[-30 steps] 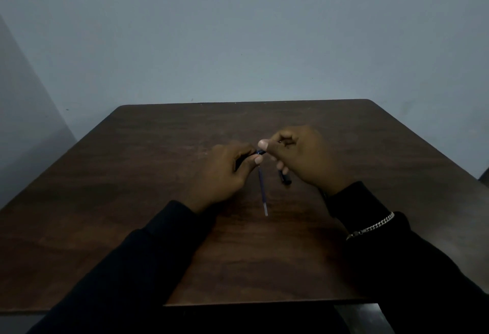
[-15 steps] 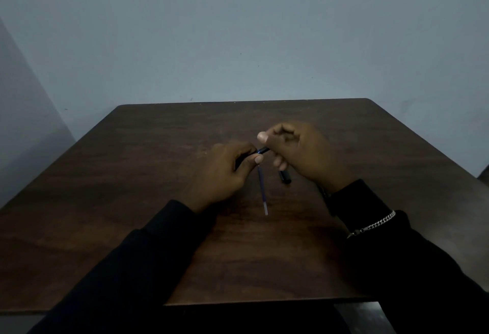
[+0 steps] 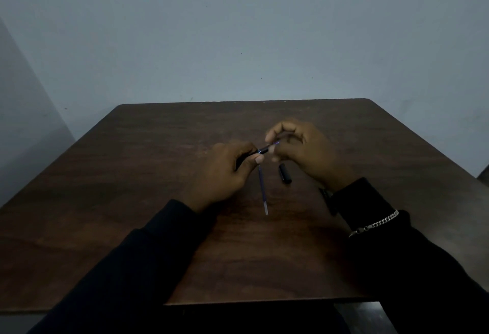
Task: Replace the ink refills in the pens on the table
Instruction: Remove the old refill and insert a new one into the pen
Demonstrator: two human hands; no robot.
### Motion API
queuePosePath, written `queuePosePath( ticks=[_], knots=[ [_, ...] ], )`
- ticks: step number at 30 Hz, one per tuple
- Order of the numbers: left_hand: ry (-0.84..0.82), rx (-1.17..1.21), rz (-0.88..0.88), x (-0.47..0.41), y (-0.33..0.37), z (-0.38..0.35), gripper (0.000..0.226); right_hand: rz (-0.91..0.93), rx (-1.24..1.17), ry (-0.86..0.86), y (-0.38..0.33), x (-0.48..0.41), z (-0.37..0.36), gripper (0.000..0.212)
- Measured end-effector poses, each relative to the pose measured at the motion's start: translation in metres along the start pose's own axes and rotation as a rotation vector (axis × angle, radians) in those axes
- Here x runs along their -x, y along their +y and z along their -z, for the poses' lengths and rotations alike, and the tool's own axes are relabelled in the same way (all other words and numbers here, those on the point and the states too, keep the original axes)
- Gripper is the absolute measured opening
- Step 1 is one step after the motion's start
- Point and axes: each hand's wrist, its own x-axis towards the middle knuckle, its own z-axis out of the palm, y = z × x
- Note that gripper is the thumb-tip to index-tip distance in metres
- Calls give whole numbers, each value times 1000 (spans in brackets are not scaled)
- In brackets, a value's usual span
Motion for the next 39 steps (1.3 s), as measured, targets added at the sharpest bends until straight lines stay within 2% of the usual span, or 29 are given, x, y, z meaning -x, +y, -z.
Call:
queuePosePath(
  ticks=[1, 3, 4, 6, 9, 13, 16, 17, 19, 20, 24, 28, 30, 32, 35, 39],
  knots=[
    [3, -2, -5, 0, 0, 0, 32, -29, -11, 31, 0, 0, -2, 9],
    [7, 2, -16, 0, 0, 0, 29, -49, 80, 52, 3, -1, -4, 34],
    [9, 8, -23, 0, 1, 0, 28, -51, 110, 38, 3, -1, -5, 37],
    [23, 23, -37, 1, 2, 1, 26, -37, 84, -3, 3, 0, -6, 29],
    [32, 34, -28, 0, 3, 2, 29, -10, -14, -44, 1, 1, -3, 5],
    [18, 26, -19, 0, 2, 0, 29, 54, 33, -75, 0, 0, 2, 26],
    [17, 12, 1, 0, 1, -1, 33, -33, -80, -15, -1, 0, 0, 11],
    [17, 8, 0, -1, 1, -1, 33, -58, -72, 21, 0, 0, -2, 13],
    [23, 12, -19, 0, 1, -1, 32, -77, 21, 59, 2, -1, -4, 32],
    [21, 13, -25, 0, 2, -1, 32, -71, 47, 55, 3, -1, -5, 34],
    [24, 21, -10, 0, 3, 0, 30, -35, -33, -36, 1, -1, -3, 7],
    [29, 6, -11, 1, 5, 0, 27, 33, -11, -112, 2, -1, 1, 25],
    [33, 22, -11, 1, 6, -1, 29, -19, -94, -96, 2, -1, 0, 25],
    [32, 42, -8, 0, 5, -1, 32, -91, -141, -9, 2, -1, -2, 19],
    [31, 34, -17, 1, 6, 1, 26, -128, -90, 25, 3, -1, -3, 29],
    [35, 36, 3, 1, 9, 1, 25, -151, -200, 63, 1, -1, -4, 19]
  ],
)
